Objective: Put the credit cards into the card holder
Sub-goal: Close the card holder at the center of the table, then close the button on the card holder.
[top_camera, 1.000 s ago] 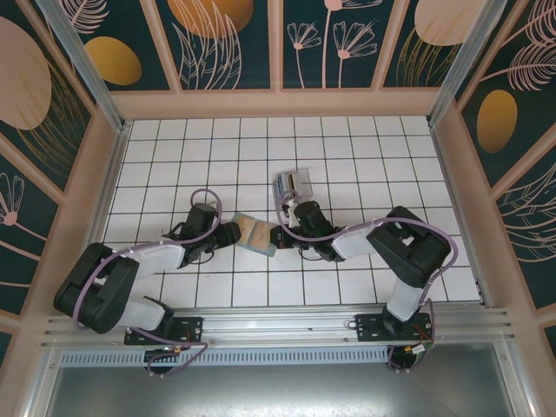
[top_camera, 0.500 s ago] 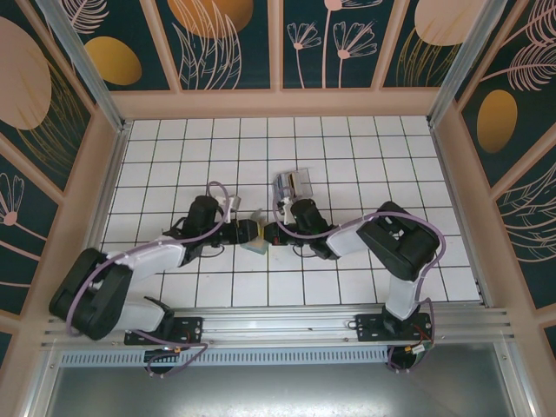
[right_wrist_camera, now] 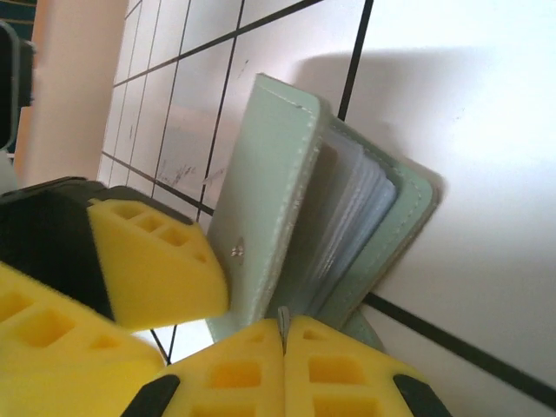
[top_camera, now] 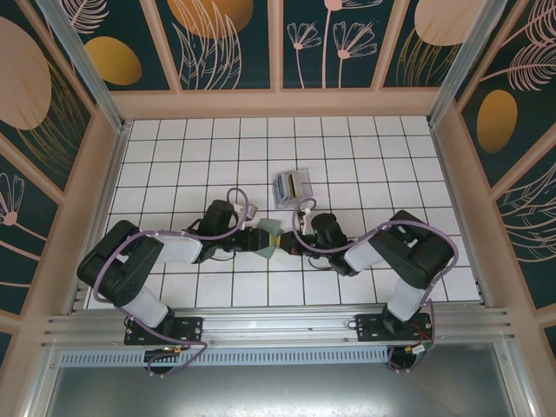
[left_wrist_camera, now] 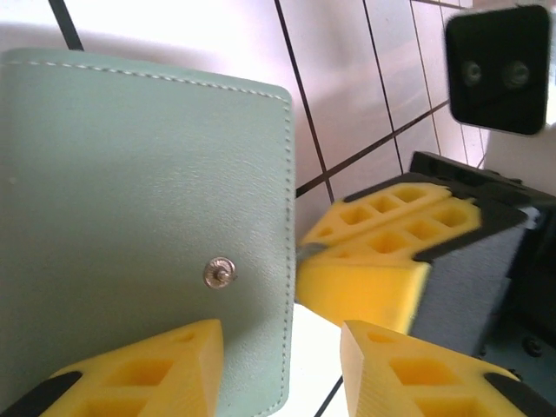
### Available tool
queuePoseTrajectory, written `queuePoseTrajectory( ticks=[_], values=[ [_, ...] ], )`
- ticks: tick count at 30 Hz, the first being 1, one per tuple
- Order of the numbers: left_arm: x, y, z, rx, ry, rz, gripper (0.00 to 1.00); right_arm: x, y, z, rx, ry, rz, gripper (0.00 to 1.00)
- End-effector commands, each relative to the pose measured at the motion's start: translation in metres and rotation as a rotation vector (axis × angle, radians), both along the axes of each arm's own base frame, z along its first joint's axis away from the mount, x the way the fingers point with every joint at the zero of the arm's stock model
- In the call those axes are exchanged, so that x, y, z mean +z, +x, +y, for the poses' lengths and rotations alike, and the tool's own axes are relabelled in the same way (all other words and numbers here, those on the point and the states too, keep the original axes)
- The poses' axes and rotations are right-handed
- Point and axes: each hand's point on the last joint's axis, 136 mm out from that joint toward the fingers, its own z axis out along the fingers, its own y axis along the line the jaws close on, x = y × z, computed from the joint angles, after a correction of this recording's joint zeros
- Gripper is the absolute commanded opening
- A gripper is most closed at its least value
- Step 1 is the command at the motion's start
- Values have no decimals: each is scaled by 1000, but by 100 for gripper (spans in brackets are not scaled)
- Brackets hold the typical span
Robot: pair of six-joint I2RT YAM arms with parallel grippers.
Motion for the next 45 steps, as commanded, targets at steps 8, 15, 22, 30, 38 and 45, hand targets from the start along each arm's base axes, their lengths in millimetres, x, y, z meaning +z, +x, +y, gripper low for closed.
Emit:
queuePoseTrajectory(
  ticks=[8, 15, 22, 30, 38, 45],
  values=[
    [-8, 2, 12, 131, 15, 54, 27, 13, 6, -17, -73, -30, -37, 18],
    [-15, 1, 15, 147, 30, 74, 25, 15, 7, -13, -69, -19, -24, 20],
    [-20, -2, 17, 152, 34, 85, 24, 19, 8, -10, -62, -12, -25, 14],
    [-24, -2, 16, 152, 40, 97, 24, 21, 9, -10, -66, -11, -31, 19],
    [-22, -2, 12, 148, 29, 107, 23, 28, 8, -12, -70, -8, -53, 26],
    [-24, -2, 9, 144, 31, 115, 23, 24, 5, -9, -43, -16, -47, 4]
  ],
)
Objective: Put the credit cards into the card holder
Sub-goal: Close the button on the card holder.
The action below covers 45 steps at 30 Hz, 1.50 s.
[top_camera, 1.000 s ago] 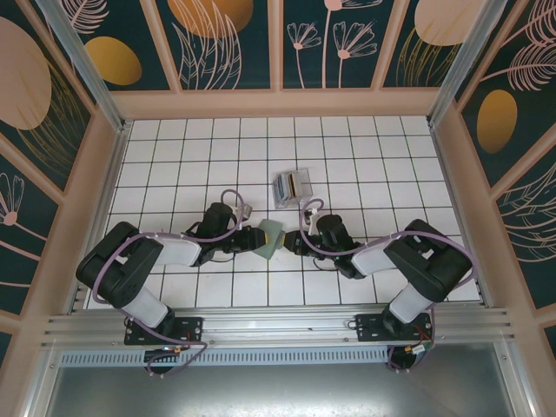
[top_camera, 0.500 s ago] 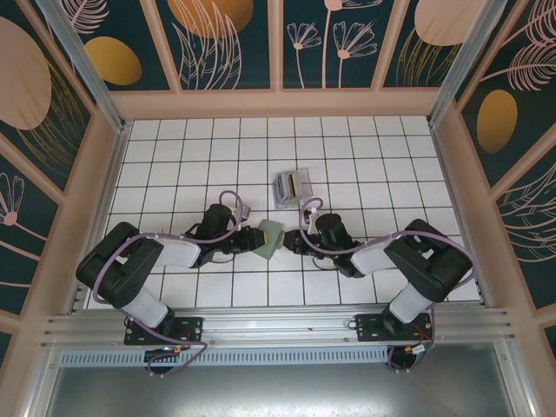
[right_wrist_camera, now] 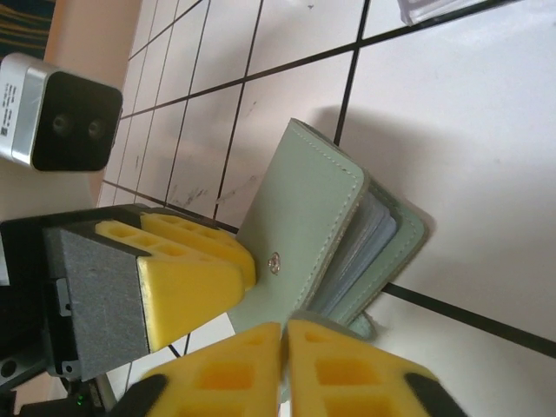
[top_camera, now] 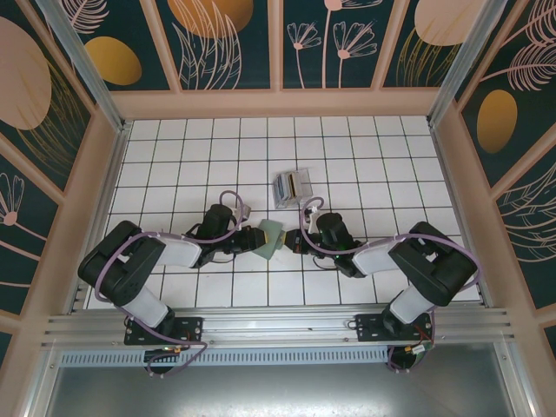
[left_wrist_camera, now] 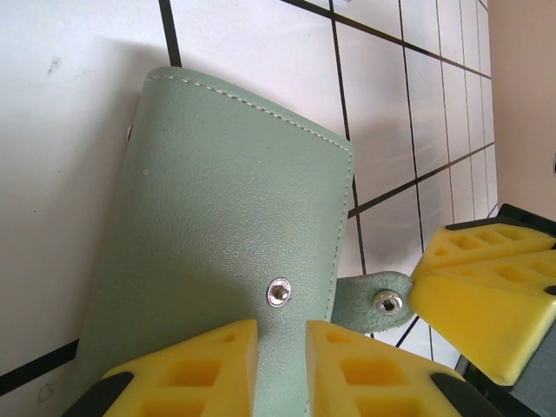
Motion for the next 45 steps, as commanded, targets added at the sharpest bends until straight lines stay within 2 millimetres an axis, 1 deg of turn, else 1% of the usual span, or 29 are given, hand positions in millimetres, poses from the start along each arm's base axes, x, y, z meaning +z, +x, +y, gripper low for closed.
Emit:
queuePoseTrajectory(
  ticks=[1, 3, 8, 11, 13, 15, 16, 19, 21, 23, 25, 27, 31, 36, 41, 45],
  values=[
    [-15, -9, 0, -7, 33, 56, 23, 9, 4, 4, 12, 14, -29, 3],
    [-15, -8, -1, -6, 33, 56, 23, 8, 3, 3, 11, 13, -31, 0],
    [-12, -8, -2, -4, 28, 57, 24, 8, 4, 1, -3, 14, -26, 0],
    [-12, -11, 0, -6, 31, 62, 32, 5, 9, -3, -45, -4, -5, 0],
    [-12, -13, 5, 2, 55, 57, 35, 6, 12, -4, -69, -13, 8, 0],
    [-9, -8, 15, 37, 125, 32, 33, 11, 14, -2, -75, -6, 1, 0],
    [-6, -2, 23, 70, 190, 3, 33, 13, 15, 1, -74, -8, -5, 0],
    [7, 16, 51, 184, 339, -75, 37, 22, 19, 10, -63, -11, -25, 0],
    [10, 22, 64, 232, 397, -108, 40, 26, 21, 14, -58, -10, -38, 0],
    [5, 26, 77, 270, 478, -109, 39, 28, 22, 16, -50, -16, -48, 0],
    [-3, 27, 83, 273, 532, -98, 39, 28, 23, 20, -38, -22, -51, 0],
    [-10, 28, 82, 268, 535, -96, 40, 28, 23, 24, -24, -27, -53, 0],
    [-21, 27, 66, 219, 475, -72, 41, 26, 22, 34, 15, -35, -61, 0],
    [-25, 25, 54, 200, 399, -77, 40, 10, 23, 43, 74, -81, -63, 0],
    [-31, 18, 50, 177, 371, -60, 40, 3, 27, 48, 95, -125, -69, 0],
    [-31, 16, 49, 181, 352, -56, 40, -4, 29, 50, 101, -140, -59, 0]
  ],
)
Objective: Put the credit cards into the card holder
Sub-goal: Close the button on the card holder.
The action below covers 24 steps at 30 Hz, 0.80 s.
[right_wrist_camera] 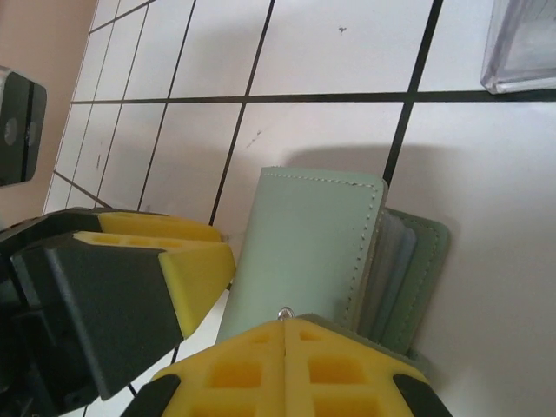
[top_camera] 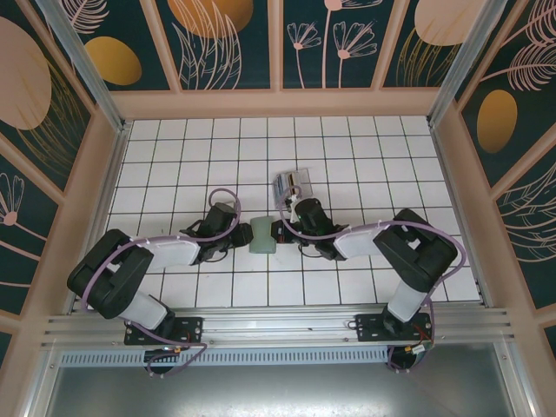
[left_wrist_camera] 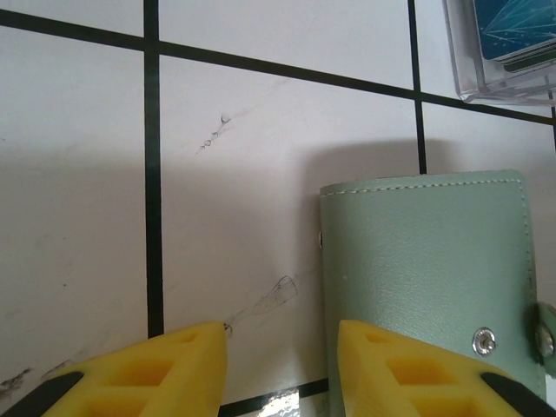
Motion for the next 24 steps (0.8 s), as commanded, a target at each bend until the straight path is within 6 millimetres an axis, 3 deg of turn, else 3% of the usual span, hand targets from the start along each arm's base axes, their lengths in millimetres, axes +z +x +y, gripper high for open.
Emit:
queuePoseTrajectory(
  ticks=[1, 11, 24],
  values=[
    [-12, -15, -11, -50, -52, 58, 40, -3, 0, 9, 41, -12, -10, 0],
    [-19, -20, -14, -60, -66, 94, 40, -9, -5, 16, 85, 34, 28, 0],
    [-21, -22, -15, -48, -78, 102, 40, -6, -1, 11, 78, 108, 51, 0]
  ],
)
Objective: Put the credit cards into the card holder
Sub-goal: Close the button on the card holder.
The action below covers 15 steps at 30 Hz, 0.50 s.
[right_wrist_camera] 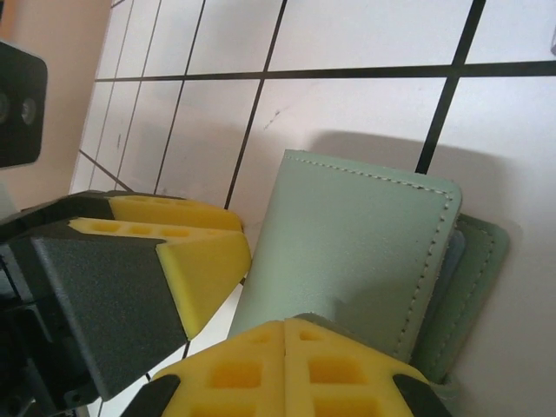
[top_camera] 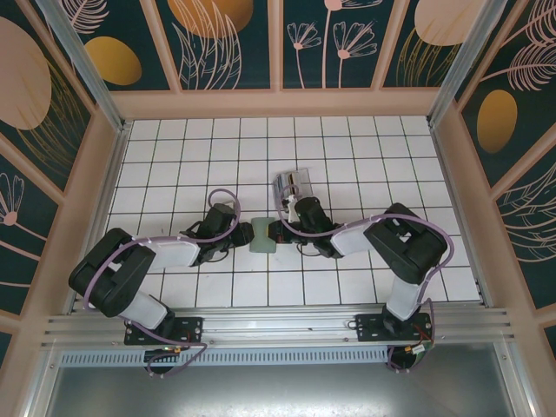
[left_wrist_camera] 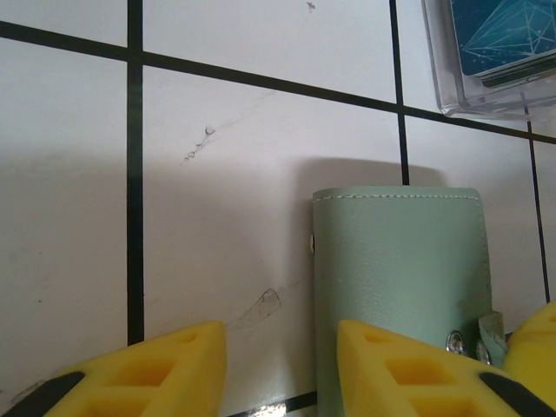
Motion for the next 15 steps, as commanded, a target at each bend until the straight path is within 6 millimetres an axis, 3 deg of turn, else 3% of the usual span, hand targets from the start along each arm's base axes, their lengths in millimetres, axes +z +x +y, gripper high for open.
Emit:
queuePoseTrajectory(
  ticks=[1, 15],
  values=[
    [-22, -25, -10, -60, -35, 112, 40, 0, 0, 4, 20, 36, 1, 0],
    [-27, -25, -14, -62, -44, 134, 40, -25, -1, 0, 18, -40, 43, 0]
  ],
)
